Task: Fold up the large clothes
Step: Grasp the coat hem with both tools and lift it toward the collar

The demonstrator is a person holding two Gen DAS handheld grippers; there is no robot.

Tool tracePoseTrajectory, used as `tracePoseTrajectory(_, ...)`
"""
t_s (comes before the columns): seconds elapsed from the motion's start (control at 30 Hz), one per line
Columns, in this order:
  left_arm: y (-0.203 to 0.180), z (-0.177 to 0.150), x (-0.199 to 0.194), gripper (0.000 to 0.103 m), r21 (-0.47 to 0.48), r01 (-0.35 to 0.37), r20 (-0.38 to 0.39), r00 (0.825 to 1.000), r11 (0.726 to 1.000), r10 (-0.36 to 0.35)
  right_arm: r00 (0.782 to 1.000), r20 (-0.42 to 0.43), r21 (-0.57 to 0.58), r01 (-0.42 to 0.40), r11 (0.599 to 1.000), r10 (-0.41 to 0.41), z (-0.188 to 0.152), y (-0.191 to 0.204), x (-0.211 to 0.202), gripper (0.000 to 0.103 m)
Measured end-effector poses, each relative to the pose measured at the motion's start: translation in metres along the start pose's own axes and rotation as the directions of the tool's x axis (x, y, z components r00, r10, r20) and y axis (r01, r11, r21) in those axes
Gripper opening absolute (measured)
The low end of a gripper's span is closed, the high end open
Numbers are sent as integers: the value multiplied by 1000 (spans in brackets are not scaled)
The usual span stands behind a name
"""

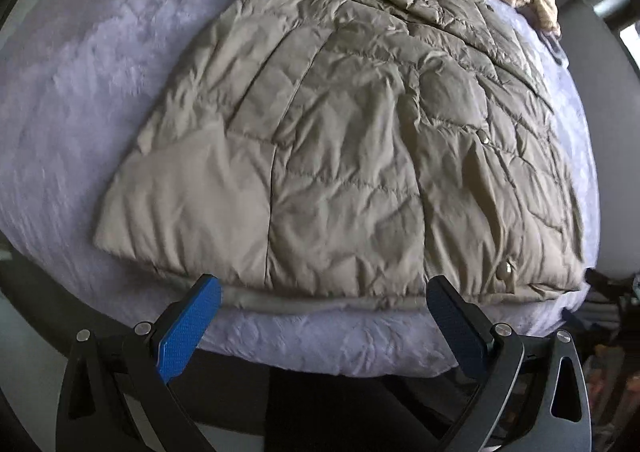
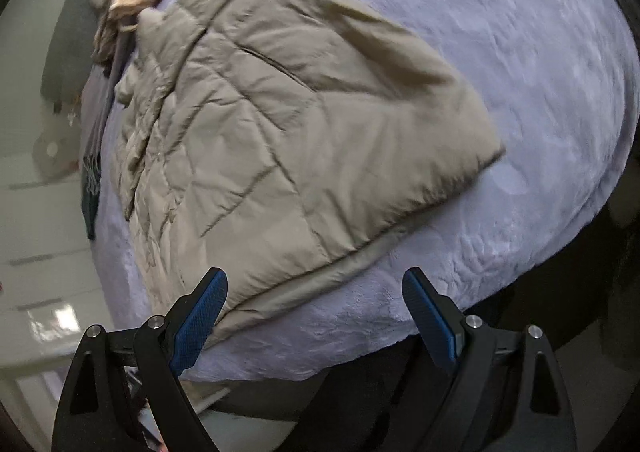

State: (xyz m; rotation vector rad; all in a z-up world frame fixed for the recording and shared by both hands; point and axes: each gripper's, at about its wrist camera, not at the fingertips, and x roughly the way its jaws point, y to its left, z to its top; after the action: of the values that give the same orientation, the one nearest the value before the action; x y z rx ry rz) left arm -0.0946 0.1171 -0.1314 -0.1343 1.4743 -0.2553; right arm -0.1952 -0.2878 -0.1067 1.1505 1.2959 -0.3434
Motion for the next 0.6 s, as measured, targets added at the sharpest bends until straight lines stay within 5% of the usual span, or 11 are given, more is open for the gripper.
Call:
tracePoseTrajectory(0.27, 63, -16, 15, 103, -245, 150, -33, 986, 958, -162, 995, -15, 189, -93, 978, 98, 8, -22, 30, 91)
tracePoseTrajectory(0.5, 80, 0, 37, 103, -332, 251, 3, 964, 909, -265, 965, 70, 220, -262, 940, 253, 17, -8, 31, 91)
tracePoseTrajectory(0.6, 81, 11, 40, 103, -329, 264, 9, 961, 907, -277, 945, 116, 232, -326, 917, 306, 19, -2, 29, 103)
